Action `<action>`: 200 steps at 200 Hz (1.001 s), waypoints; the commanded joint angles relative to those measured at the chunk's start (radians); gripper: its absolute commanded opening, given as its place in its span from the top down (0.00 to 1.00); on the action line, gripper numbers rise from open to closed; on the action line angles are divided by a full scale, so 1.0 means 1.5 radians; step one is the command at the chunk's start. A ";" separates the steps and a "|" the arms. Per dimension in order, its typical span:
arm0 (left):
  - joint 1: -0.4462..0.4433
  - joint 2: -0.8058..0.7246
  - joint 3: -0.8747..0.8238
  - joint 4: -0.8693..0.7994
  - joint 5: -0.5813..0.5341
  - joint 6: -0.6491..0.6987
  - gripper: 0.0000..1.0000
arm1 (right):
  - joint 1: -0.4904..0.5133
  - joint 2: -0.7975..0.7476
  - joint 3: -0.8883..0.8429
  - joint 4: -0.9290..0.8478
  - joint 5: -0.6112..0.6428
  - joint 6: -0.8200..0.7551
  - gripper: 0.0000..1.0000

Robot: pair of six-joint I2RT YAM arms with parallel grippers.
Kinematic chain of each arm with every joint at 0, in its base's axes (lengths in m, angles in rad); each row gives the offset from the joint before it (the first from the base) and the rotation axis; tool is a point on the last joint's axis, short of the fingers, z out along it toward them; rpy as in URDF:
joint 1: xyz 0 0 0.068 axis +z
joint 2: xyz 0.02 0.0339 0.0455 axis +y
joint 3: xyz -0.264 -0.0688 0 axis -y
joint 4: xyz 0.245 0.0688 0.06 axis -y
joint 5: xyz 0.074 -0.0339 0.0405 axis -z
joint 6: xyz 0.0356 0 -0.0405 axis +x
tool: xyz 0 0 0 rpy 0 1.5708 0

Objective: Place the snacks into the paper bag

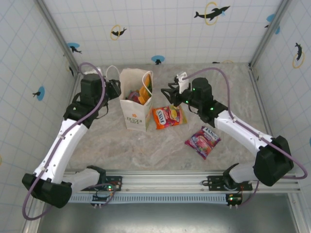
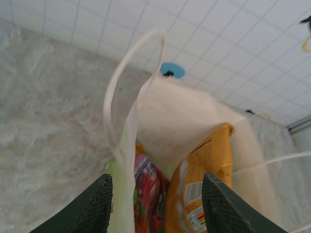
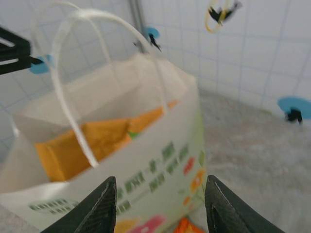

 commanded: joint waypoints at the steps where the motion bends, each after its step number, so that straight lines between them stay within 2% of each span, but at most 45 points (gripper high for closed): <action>1: -0.002 0.013 -0.010 -0.001 0.023 -0.009 0.51 | -0.021 -0.006 0.030 -0.119 0.023 0.063 0.49; 21: 0.012 0.037 -0.013 0.001 0.047 -0.028 0.52 | -0.045 0.013 0.050 -0.205 0.039 0.094 0.50; 50: 0.084 0.053 -0.049 0.039 0.188 -0.072 0.54 | -0.056 0.070 0.100 -0.334 0.065 0.098 0.45; 79: 0.096 0.055 -0.068 0.063 0.214 -0.079 0.52 | -0.059 0.135 0.135 -0.401 0.076 0.071 0.39; 97: 0.102 0.054 -0.073 0.075 0.229 -0.082 0.52 | -0.039 0.145 0.119 -0.406 0.109 -0.004 0.36; 121: 0.110 0.057 -0.070 0.072 0.232 -0.076 0.52 | 0.032 0.116 0.032 -0.353 0.173 -0.207 0.31; 135: 0.116 0.059 -0.070 0.071 0.236 -0.074 0.52 | 0.065 0.102 -0.026 -0.308 0.216 -0.290 0.30; 159: 0.118 0.063 -0.075 0.076 0.241 -0.074 0.52 | 0.072 0.100 -0.076 -0.255 0.179 -0.387 0.29; 177: 0.119 0.066 -0.078 0.079 0.247 -0.074 0.53 | 0.067 0.104 -0.110 -0.220 0.126 -0.505 0.28; 200: 0.118 0.070 -0.078 0.083 0.255 -0.075 0.53 | 0.037 0.124 -0.130 -0.179 0.058 -0.619 0.26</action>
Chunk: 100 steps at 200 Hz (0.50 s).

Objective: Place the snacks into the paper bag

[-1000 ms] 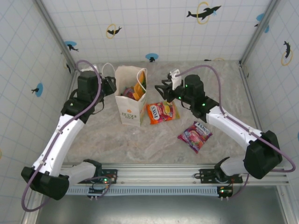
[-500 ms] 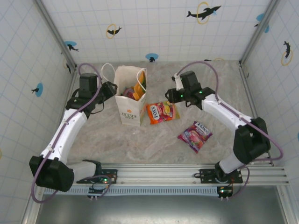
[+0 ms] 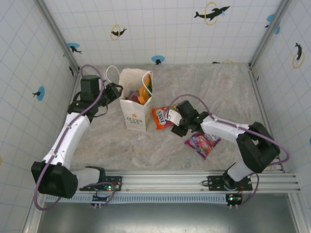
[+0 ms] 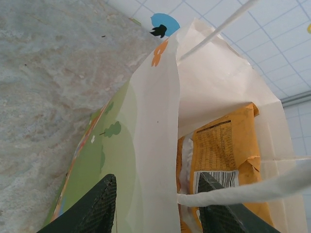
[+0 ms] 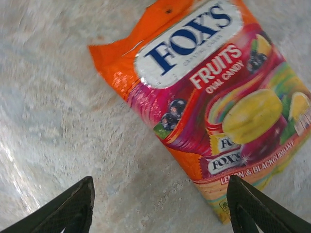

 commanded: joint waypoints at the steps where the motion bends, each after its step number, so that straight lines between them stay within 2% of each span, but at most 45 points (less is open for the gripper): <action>1: 0.004 0.007 -0.009 0.013 0.022 -0.004 0.53 | -0.027 0.007 -0.014 0.078 -0.078 -0.182 0.26; 23: 0.006 0.007 -0.010 0.012 0.023 -0.004 0.53 | -0.054 0.048 0.017 0.067 -0.130 -0.240 0.26; 58: 0.006 0.005 -0.012 0.012 0.017 -0.005 0.53 | -0.060 0.119 0.069 0.049 -0.134 -0.283 0.25; 100: 0.006 0.005 -0.009 0.009 0.014 -0.004 0.53 | -0.067 0.169 0.097 0.078 -0.130 -0.280 0.24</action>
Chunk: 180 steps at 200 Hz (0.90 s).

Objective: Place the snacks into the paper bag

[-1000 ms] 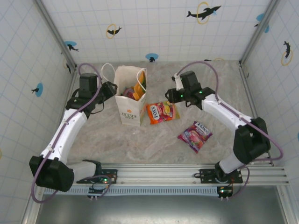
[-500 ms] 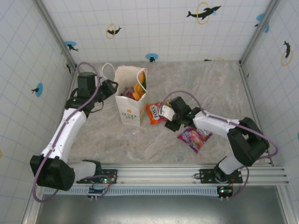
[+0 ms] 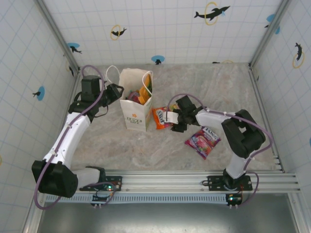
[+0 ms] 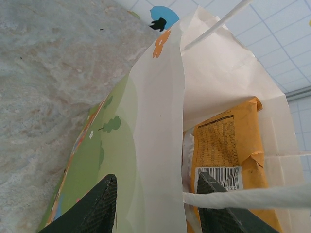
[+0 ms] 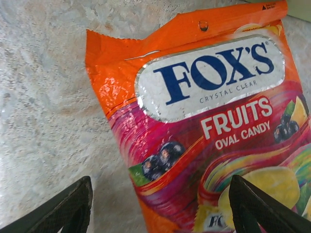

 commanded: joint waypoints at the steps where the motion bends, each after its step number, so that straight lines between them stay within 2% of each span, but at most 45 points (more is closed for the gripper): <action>1: 0.006 0.001 -0.002 0.007 0.004 -0.004 0.54 | -0.008 0.022 0.026 0.026 -0.018 -0.021 0.24; 45: 0.006 0.004 -0.003 0.008 -0.002 -0.003 0.53 | -0.028 0.071 0.068 -0.026 -0.066 -0.020 0.25; 93: 0.006 0.008 -0.005 0.008 -0.004 -0.002 0.53 | -0.028 0.098 0.051 -0.003 -0.001 -0.043 0.32; 119: 0.006 0.009 -0.006 0.008 -0.007 -0.001 0.53 | -0.031 0.094 0.039 0.016 0.007 -0.046 0.47; 147: 0.005 0.011 -0.006 0.007 -0.006 -0.001 0.54 | -0.032 0.072 0.034 0.034 -0.013 -0.041 0.75; 180: 0.006 0.012 -0.006 0.010 -0.003 -0.001 0.54 | -0.035 0.038 0.027 0.048 -0.025 -0.038 0.95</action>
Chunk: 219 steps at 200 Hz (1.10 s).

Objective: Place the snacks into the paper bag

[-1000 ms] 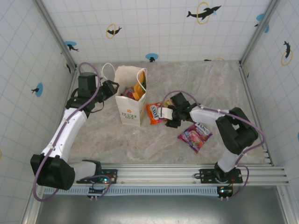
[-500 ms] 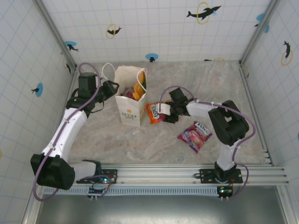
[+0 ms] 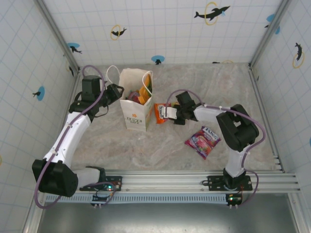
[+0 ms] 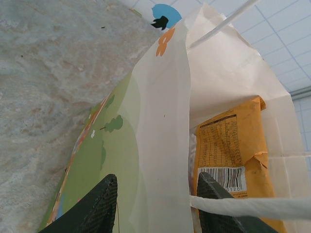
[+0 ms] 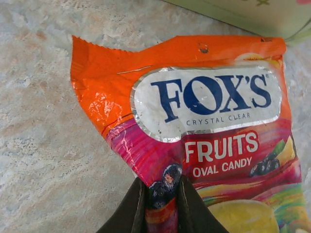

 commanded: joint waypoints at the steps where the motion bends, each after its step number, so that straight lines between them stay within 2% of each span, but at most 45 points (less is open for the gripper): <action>1: 0.006 0.007 -0.005 0.011 -0.003 -0.001 0.54 | -0.006 -0.028 -0.021 -0.006 -0.003 0.006 0.96; 12: 0.006 0.007 -0.004 0.012 0.000 -0.002 0.54 | -0.009 -0.044 -0.026 -0.001 -0.011 0.012 1.00; 45: 0.006 0.004 0.001 0.016 0.011 -0.003 0.54 | -0.027 -0.122 -0.058 0.050 -0.045 0.080 1.00; 119: 0.006 0.002 0.002 0.051 0.028 0.002 0.57 | -0.057 -0.328 -0.157 0.239 -0.074 0.403 1.00; 152: 0.006 0.007 0.010 0.069 0.052 0.003 0.59 | -0.056 -0.401 -0.151 0.312 0.014 0.606 1.00; 174: 0.006 0.008 0.016 0.071 0.060 0.003 0.64 | -0.038 -0.432 -0.128 0.358 0.050 0.709 1.00; 189: 0.006 0.008 0.015 0.072 0.060 0.001 0.69 | -0.007 -0.442 -0.105 0.376 0.102 0.750 1.00; 219: 0.006 0.001 0.008 0.070 0.054 0.001 0.70 | 0.076 -0.432 -0.050 0.416 0.164 0.776 1.00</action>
